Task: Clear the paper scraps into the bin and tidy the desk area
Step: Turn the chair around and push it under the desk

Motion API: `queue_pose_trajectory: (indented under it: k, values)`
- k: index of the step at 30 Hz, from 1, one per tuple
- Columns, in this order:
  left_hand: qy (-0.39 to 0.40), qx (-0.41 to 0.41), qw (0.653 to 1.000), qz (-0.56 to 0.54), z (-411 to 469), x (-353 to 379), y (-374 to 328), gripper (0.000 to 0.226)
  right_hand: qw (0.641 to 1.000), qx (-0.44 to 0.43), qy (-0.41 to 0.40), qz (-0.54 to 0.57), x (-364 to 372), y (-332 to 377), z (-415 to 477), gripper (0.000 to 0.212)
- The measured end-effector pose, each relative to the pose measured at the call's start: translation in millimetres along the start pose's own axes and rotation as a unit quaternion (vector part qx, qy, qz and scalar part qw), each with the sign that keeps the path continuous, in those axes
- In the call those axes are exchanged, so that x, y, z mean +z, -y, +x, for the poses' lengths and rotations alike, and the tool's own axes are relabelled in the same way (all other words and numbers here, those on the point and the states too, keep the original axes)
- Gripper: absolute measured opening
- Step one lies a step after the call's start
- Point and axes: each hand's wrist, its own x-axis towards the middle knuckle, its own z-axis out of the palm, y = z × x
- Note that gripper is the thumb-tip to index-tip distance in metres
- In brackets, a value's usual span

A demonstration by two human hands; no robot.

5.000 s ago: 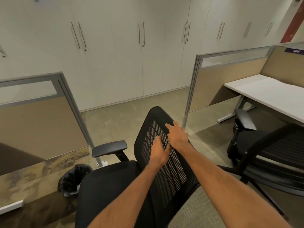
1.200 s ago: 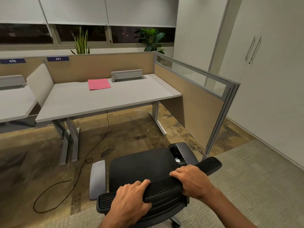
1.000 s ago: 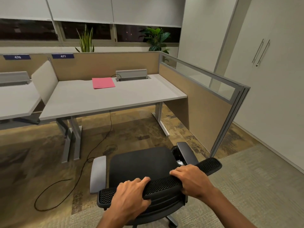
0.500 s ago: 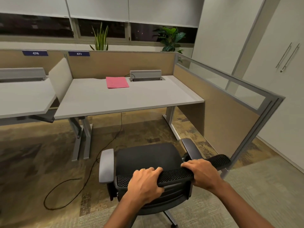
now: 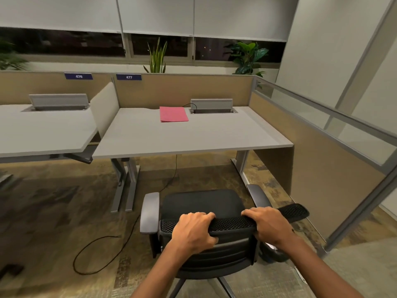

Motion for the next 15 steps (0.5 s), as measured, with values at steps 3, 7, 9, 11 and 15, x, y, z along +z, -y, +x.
queue_pose_trajectory:
  k: [3, 7, 9, 11, 15]
  values:
    - [-0.018, -0.011, 1.0, 0.005, 19.9, 0.6, 6.8, 0.051, 1.0, -0.005, -0.017, -0.003, 5.6, -13.6, 20.6, 0.041]
    - [-0.032, -0.02, 0.999, 0.02, 42.8, -0.3, 14.2, 0.054, 1.0, -0.017, -0.015, -0.005, 11.8, -28.0, 47.3, 0.04]
    - [-0.052, -0.025, 0.998, 0.04, 53.8, -1.7, 19.9, 0.056, 1.0, -0.018, -0.021, -0.008, 14.1, -33.9, 60.9, 0.039]
    - [-0.061, -0.03, 0.997, 0.046, 62.9, -3.1, 27.1, 0.055, 0.999, -0.023, -0.026, -0.007, 14.6, -35.8, 73.0, 0.038]
    - [-0.067, -0.046, 0.995, 0.061, 81.6, -7.0, 42.4, 0.05, 0.999, -0.038, -0.034, -0.002, 14.9, -40.2, 96.8, 0.033]
